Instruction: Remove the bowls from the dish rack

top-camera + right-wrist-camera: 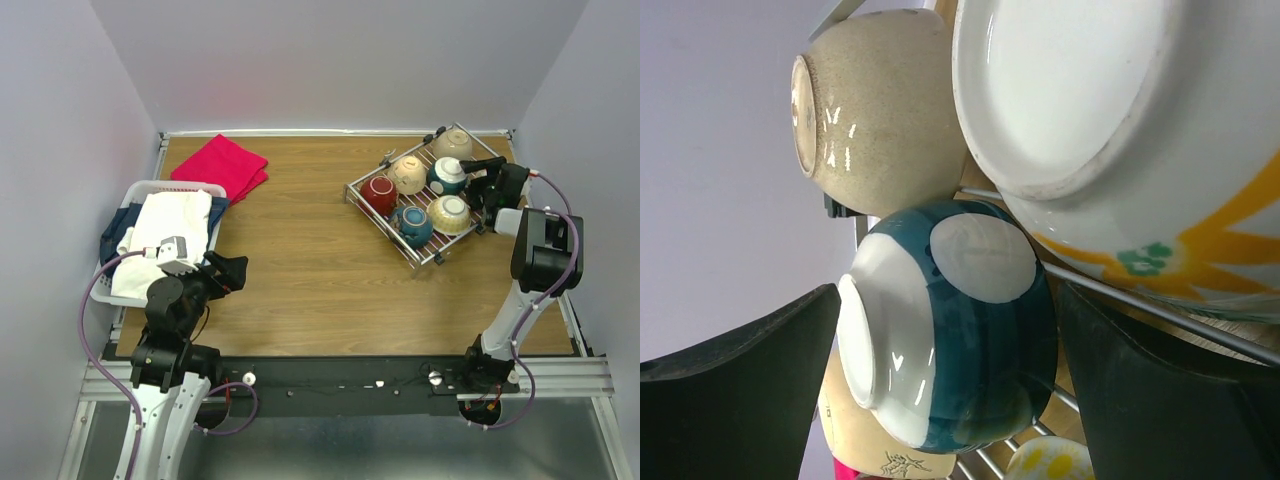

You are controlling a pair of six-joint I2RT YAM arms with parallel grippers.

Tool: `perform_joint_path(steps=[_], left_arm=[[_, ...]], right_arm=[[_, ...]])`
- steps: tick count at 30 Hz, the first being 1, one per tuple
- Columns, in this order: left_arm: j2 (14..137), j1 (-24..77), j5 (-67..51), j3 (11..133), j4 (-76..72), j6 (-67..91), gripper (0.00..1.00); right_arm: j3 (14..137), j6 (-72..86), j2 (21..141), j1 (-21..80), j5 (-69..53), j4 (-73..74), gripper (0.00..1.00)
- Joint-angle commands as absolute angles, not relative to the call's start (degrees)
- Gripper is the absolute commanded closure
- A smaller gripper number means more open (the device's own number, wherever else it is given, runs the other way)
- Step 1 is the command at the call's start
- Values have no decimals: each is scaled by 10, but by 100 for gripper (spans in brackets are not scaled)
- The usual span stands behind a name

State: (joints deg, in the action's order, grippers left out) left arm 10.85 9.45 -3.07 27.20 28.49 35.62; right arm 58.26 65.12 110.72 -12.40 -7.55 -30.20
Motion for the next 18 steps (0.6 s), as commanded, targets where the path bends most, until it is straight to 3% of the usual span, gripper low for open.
perform_joint_path(steps=[1,11,18], left_arm=[[114,96,-25,279,283,355,1],[116,96,-27,279,283,354,1],[110,96,-27,279,285,354,1]], right_arm=[[606,640,1135,-127,-81,-172,1],[661,596,1167,-127,-172,-160,2],[667,584,1163,-127,-197,-172,17]])
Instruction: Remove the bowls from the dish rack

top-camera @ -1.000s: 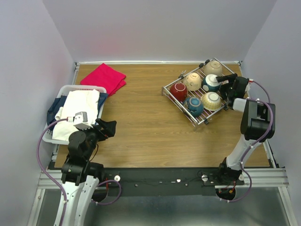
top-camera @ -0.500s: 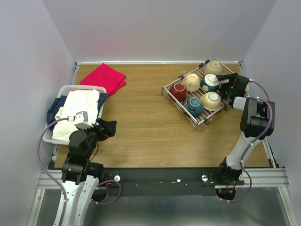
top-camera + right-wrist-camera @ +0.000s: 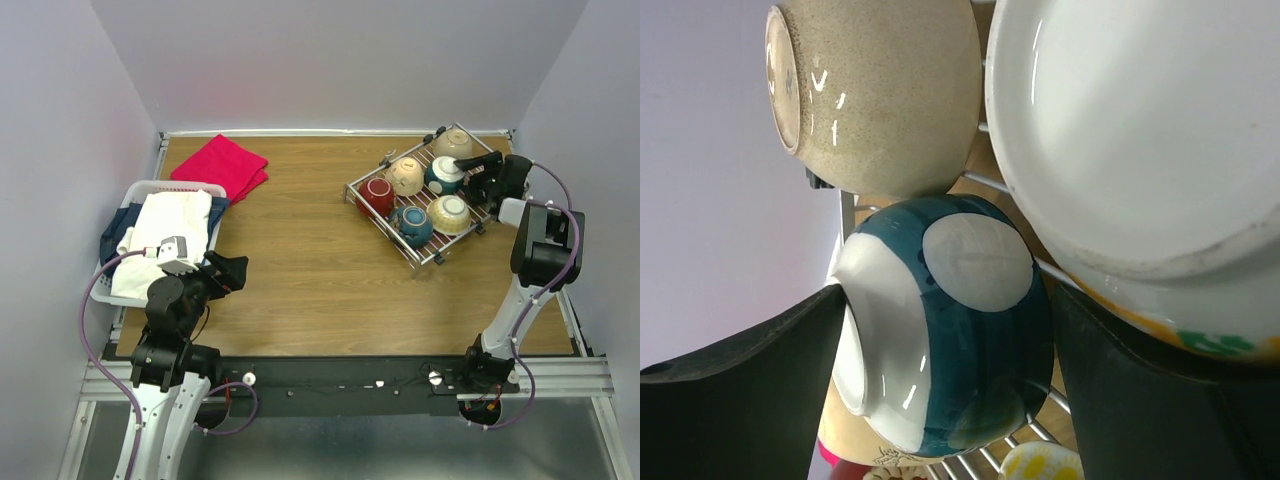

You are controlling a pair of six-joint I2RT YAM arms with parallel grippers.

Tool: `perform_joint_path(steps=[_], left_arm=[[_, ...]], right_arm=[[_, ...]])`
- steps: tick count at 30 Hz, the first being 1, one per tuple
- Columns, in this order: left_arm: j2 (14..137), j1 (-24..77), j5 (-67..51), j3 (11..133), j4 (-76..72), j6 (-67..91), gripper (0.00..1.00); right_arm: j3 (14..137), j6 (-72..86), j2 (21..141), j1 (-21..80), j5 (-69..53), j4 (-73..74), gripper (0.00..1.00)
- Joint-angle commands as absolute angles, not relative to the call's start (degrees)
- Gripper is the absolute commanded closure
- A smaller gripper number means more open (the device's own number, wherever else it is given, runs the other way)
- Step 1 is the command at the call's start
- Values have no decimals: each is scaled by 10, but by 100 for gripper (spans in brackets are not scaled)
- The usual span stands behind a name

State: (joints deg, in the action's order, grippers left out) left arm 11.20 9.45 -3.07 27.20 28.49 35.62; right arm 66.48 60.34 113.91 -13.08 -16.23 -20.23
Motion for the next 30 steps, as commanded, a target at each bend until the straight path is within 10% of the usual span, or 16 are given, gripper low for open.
perform_joint_path(steps=[1,14,30], left_arm=[[110,96,-27,279,285,354,1],[105,96,-30,279,282,354,1],[103,96,-34,277,279,353,1]], right_arm=[[669,581,1161,-127,-198,-174,19],[684,537,1101,-128,-213,-178,59],[693,448,1056,-128,-212,-152,68]])
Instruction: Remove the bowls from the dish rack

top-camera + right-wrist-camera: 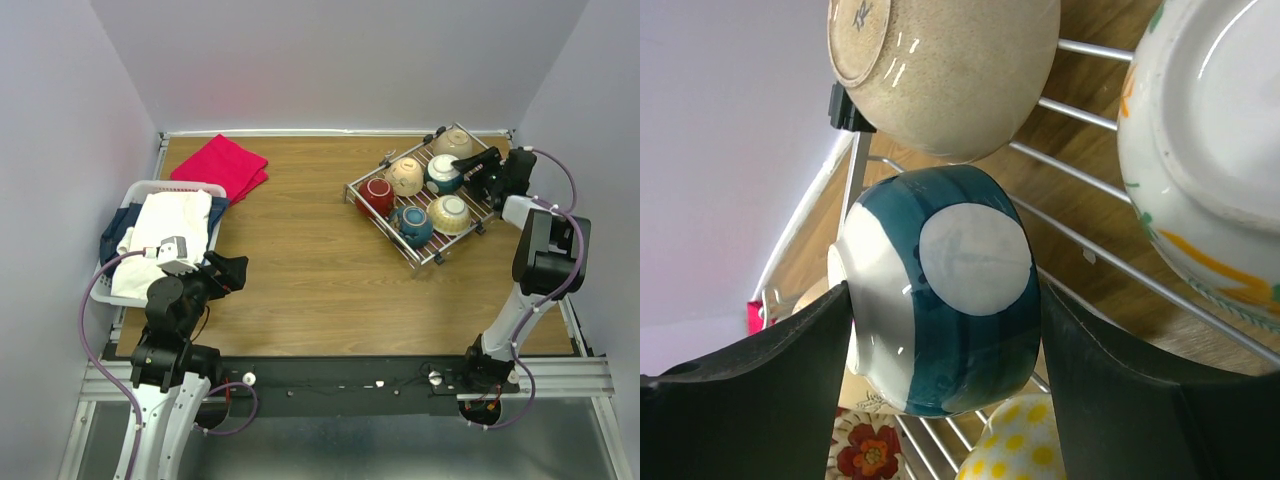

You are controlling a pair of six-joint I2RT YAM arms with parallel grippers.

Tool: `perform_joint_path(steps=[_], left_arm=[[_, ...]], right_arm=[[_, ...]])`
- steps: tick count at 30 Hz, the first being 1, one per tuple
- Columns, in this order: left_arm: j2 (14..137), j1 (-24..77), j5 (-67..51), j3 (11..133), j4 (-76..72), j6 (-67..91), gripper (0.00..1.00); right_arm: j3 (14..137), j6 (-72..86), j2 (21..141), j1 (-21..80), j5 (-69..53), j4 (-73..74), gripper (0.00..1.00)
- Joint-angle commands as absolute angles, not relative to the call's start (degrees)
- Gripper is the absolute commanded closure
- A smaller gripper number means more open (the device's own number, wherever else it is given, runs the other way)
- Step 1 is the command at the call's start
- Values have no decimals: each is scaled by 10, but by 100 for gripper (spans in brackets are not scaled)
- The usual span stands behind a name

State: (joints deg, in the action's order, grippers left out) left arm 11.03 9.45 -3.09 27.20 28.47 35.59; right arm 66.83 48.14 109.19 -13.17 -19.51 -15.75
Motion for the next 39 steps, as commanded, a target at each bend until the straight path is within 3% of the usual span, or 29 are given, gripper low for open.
perform_joint_path(steps=[1,39], left_arm=[[103,96,-35,277,279,353,1],[105,96,-44,276,273,352,1]], right_arm=[[693,438,1050,-128,-209,-149,68],[755,247,975,-127,-214,-32,79]])
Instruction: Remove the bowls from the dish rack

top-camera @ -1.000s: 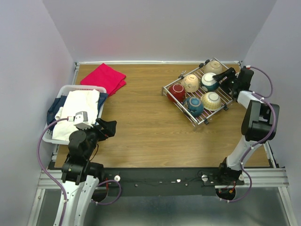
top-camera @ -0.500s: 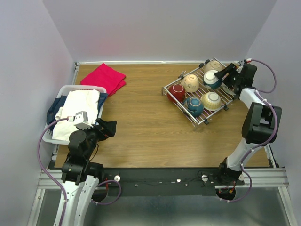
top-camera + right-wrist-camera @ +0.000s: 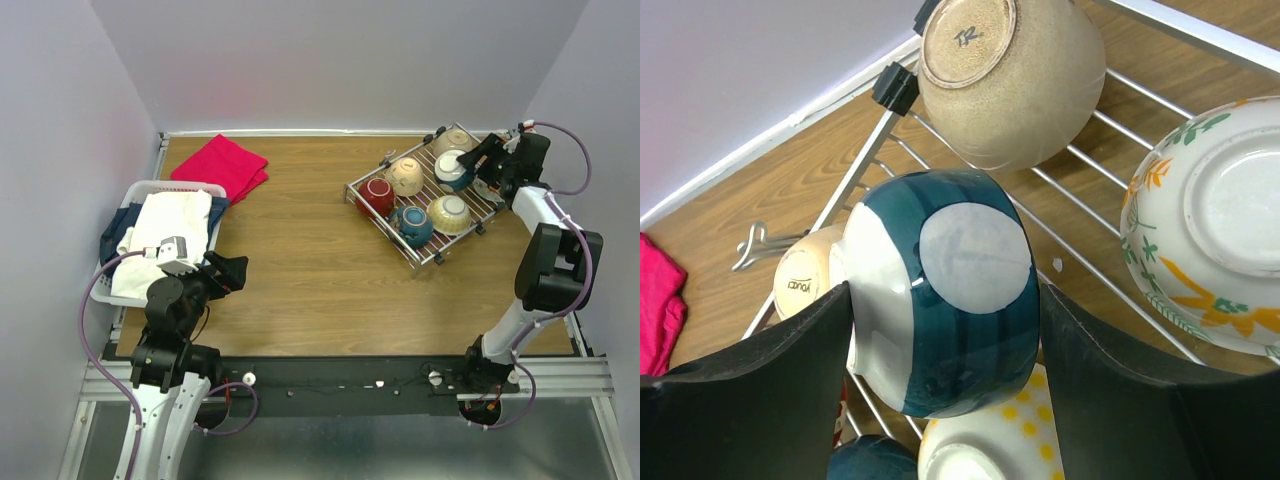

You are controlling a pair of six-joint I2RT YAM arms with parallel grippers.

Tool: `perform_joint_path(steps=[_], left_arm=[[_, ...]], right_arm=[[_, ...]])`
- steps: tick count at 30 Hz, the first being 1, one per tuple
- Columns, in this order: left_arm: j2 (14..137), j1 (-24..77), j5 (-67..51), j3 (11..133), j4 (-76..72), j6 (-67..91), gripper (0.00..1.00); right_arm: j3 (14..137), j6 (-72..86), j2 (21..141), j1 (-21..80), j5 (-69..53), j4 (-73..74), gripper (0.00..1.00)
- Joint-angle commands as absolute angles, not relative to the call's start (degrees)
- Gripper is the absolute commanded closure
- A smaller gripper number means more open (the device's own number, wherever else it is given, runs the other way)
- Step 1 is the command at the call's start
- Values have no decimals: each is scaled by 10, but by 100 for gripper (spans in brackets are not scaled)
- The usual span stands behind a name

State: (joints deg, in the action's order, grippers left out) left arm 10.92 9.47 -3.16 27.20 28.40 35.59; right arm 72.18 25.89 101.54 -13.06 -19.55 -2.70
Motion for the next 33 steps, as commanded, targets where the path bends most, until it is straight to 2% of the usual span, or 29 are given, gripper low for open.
perform_joint_path(steps=[1,18,24,33], left_arm=[[105,96,-45,276,272,352,1],[108,96,-49,273,269,351,1],[111,96,-55,274,266,350,1],[112,96,-60,273,264,350,1]], right_arm=[[755,244,976,-127,-215,-28,79],[781,226,919,-97,-231,27,80],[796,206,896,-47,-235,57,81],[813,171,882,87,-230,84,81]])
